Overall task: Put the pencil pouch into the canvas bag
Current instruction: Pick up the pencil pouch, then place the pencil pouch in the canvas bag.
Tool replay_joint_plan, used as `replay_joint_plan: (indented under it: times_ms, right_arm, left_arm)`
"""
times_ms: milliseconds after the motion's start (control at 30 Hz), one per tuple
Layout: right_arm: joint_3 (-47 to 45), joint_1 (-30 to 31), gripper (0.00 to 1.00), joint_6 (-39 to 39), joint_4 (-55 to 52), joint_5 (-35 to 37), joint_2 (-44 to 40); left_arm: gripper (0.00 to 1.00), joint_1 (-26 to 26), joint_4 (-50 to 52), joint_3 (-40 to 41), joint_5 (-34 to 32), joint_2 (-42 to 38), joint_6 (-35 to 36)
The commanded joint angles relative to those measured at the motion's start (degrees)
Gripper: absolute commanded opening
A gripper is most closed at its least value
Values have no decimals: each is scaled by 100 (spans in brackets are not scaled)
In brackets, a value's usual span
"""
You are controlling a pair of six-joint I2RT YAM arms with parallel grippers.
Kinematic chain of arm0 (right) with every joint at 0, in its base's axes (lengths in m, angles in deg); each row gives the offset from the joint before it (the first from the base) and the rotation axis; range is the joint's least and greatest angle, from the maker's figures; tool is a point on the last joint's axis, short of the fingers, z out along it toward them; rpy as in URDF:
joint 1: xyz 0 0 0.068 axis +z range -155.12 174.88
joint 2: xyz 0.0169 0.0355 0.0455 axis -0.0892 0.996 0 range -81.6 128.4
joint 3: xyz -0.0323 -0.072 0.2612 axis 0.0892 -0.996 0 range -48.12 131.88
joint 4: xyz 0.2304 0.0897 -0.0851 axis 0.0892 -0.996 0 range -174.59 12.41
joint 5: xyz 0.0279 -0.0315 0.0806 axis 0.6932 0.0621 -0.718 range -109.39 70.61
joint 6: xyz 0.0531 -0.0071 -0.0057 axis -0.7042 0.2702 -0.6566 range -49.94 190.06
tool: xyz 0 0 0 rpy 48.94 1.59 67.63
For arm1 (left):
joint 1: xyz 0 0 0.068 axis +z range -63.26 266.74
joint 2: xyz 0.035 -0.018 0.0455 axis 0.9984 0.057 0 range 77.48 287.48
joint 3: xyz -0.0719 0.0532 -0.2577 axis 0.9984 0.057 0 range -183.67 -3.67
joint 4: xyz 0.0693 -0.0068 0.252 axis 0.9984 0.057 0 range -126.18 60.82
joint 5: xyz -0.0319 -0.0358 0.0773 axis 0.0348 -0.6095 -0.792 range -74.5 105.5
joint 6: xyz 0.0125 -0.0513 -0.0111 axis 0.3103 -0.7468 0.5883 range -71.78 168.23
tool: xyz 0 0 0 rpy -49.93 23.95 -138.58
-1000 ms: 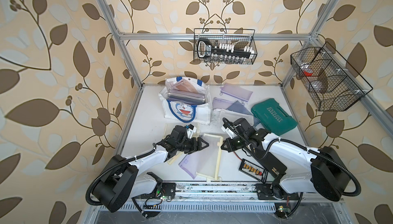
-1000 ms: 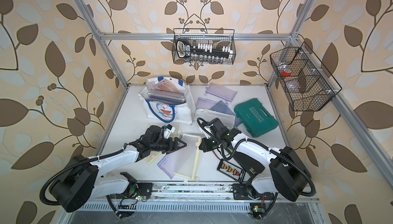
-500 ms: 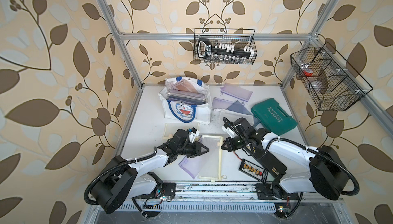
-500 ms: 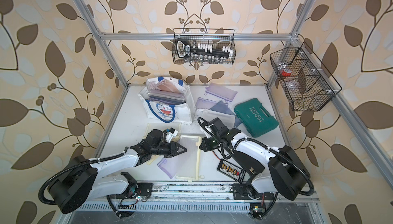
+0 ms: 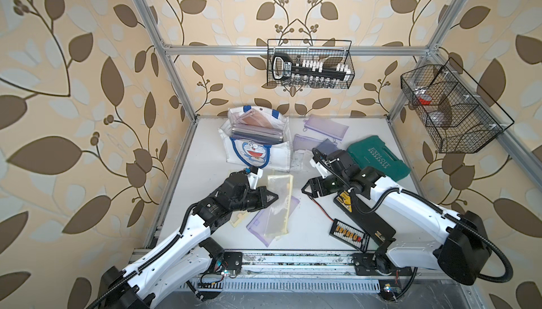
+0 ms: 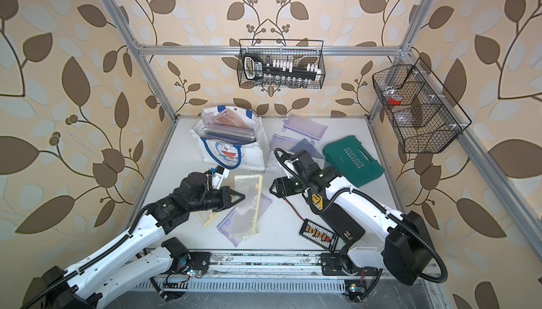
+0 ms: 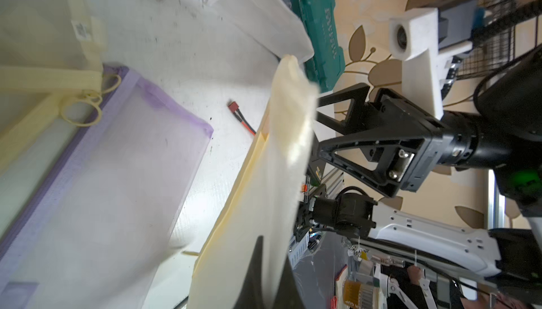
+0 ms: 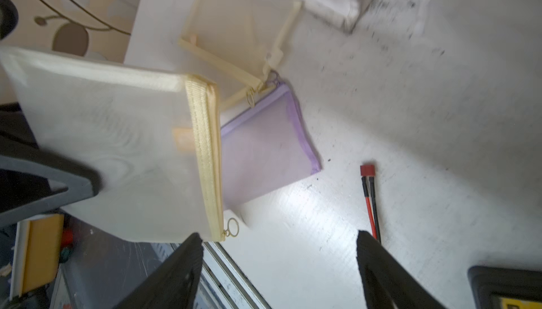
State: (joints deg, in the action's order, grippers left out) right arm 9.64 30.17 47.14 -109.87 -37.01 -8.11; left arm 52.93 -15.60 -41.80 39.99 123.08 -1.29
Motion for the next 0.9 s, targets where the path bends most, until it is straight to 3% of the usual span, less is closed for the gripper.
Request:
replay_joint_plan:
  times_ms: [0,233,367,533,633,767,867]
  right_arm:
    - [602,-87,88,235,-697,721,-287]
    - [1248,-303,94,172,-954,982,-520]
    - [1350,-316,94,131,-983,939,-546]
    - [1262,-317,95,20,-1005,889,-683]
    - [1101,-310,96,-132,-966,740,-788]
    - [733,-285,99,-420,-812,386,-1022]
    - [395,-255,99,-573,-711,315,-1241]
  left_arm:
    - [0,-13,1719,-1174,-1068,12,-240]
    - [0,-14,3479,-4238,-2384,1503,-741]
    - [0,-19,3888,-5789,-3189,2440,-1131]
    - [0,188,3664,-6674,-4220,3153,-1684]
    - [0,629,3365,-6929,-4194,3524,-1981]
    - [0,1374,2849,-6992,-3509,4087,-2369]
    - [0,1678,2847,-7193,-3358,4461,-2499]
